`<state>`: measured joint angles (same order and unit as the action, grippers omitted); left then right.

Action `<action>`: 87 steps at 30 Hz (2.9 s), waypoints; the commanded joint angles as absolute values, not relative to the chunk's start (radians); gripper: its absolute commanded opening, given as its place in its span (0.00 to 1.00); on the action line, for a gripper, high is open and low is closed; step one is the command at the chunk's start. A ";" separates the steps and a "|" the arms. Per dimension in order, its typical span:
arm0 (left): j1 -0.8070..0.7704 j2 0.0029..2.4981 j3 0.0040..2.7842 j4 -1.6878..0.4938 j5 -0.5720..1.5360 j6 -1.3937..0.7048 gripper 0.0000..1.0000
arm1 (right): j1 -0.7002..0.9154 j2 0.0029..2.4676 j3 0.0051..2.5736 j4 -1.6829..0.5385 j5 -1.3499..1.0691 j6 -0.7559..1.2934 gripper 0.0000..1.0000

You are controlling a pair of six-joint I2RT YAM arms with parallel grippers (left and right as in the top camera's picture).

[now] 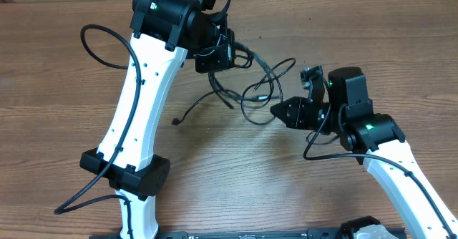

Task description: Untangle cables

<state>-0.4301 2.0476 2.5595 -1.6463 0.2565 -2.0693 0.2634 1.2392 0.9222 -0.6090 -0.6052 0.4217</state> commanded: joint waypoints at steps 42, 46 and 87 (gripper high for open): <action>-0.426 2.008 2.587 -1.689 -0.118 -1.056 0.42 | 0.268 1.213 1.361 -0.976 -0.276 0.463 0.04; -0.429 2.008 2.587 -1.689 -0.078 -1.005 0.43 | 0.268 1.206 1.474 -0.974 -0.324 0.463 0.04; -0.418 2.008 2.587 -1.584 0.212 -0.497 0.87 | 0.268 1.206 1.540 -0.659 -0.873 0.142 0.04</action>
<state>-0.4290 2.0418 2.5610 -1.5738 0.1936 -0.4694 0.2642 1.2228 1.5112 -0.6907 -0.8425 0.1101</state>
